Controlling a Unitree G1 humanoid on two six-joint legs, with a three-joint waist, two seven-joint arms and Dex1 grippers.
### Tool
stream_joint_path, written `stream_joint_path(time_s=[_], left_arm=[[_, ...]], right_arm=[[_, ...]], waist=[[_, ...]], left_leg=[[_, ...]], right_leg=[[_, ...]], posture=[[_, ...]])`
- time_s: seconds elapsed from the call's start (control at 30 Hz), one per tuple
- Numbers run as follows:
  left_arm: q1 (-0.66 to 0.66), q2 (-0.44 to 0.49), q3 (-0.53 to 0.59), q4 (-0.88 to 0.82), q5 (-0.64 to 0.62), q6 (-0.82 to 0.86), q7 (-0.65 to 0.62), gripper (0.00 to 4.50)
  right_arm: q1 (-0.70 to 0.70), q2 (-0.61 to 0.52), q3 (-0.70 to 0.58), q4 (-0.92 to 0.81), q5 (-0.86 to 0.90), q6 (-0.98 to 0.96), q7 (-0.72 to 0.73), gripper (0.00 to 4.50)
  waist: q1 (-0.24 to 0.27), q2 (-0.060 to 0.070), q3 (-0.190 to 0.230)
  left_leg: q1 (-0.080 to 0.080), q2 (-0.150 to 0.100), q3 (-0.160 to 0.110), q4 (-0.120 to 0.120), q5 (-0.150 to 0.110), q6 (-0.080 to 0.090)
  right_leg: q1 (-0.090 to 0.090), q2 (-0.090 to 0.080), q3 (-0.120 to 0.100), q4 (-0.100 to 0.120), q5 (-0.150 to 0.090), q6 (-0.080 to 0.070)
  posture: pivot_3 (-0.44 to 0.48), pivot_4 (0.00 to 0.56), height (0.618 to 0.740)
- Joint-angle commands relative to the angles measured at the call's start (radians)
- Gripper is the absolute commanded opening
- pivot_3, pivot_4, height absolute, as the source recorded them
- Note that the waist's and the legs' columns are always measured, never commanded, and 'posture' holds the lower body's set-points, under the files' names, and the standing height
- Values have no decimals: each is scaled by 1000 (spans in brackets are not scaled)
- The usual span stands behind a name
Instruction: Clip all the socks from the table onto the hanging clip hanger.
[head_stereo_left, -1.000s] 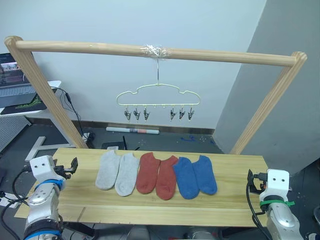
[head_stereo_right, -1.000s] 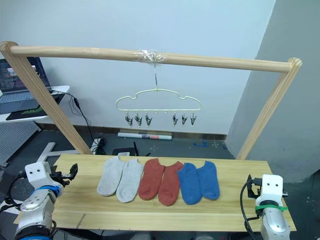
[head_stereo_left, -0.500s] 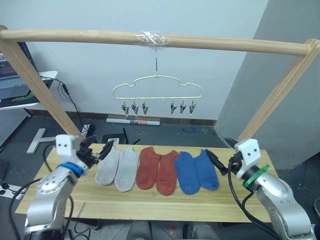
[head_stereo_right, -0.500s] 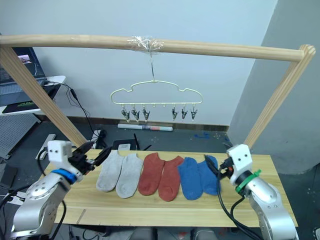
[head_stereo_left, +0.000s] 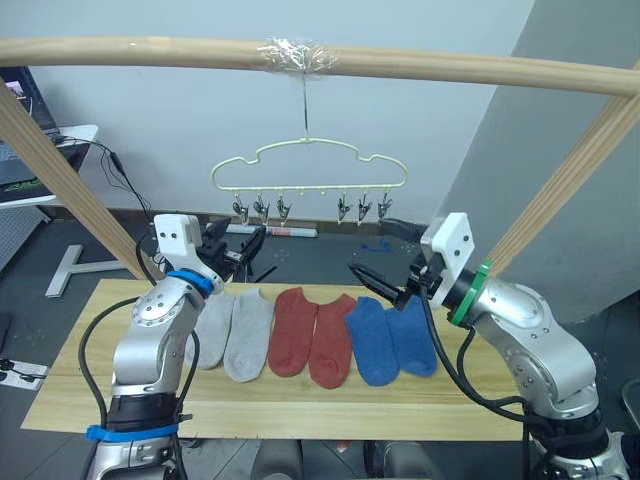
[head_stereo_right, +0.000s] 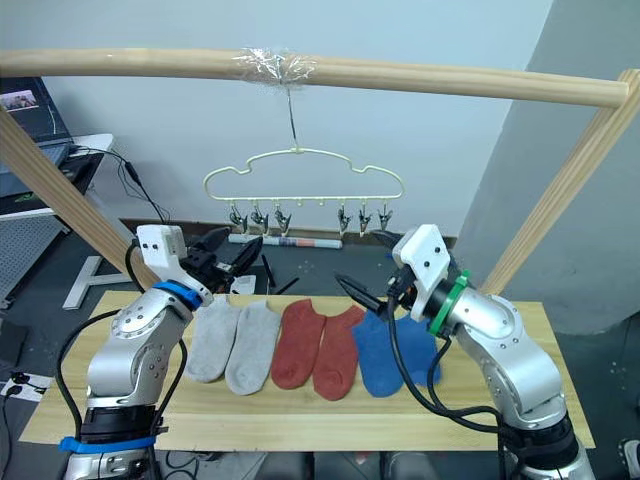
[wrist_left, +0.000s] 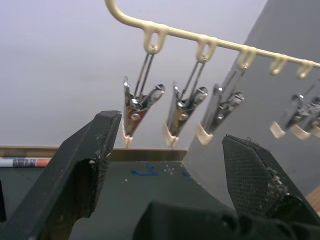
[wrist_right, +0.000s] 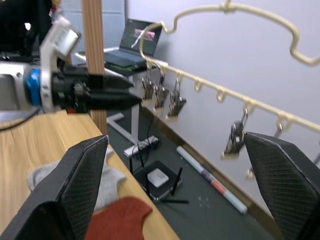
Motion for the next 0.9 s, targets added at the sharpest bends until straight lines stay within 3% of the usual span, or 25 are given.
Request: stream_joint_path(time_s=[0.03, 0.2, 0.57, 0.73, 0.9], left_arm=[[-16, -5, 25, 1, 15, -38, 17, 3705], [-51, -29, 19, 68, 29, -77, 27, 3705], [-151, -70, 14, 169, 69, -154, 36, 3705], [-167, -75, 8, 172, 72, -143, 39, 2554], [-155, -73, 11, 145, 70, -127, 45, 2554]], right_arm=[[-29, 12, -9, -18, 22, 11, -15, 4500], [-55, 25, -3, -36, 24, 27, -21, 4500], [-89, 30, 9, -62, 43, 61, -32, 4500], [-99, 28, -2, -62, 55, 69, -43, 4500], [-109, 28, -10, -57, 63, 71, -53, 4500]], waist=[[-1, 1, 1], [-1, 9, 9], [-4, 8, 17], [-4, 8, 18], [-5, 8, 18]], left_leg=[[-1, 0, -1, 1, 0, 0], [-11, 0, -10, 12, 0, 0], [-12, 0, -13, 15, 0, 0], [-13, 0, -14, 14, 0, 0], [-13, 0, -14, 14, 0, 0]], right_leg=[[0, 0, -1, 0, 0, 0], [-2, 0, -8, 1, 0, 0], [0, 0, -10, 1, 1, 2], [0, 0, -11, 1, 1, 2], [0, 0, -11, 1, 1, 1]], posture=[[166, 192, 740], [148, 193, 740], [138, 188, 740], [136, 184, 740], [137, 180, 740]])
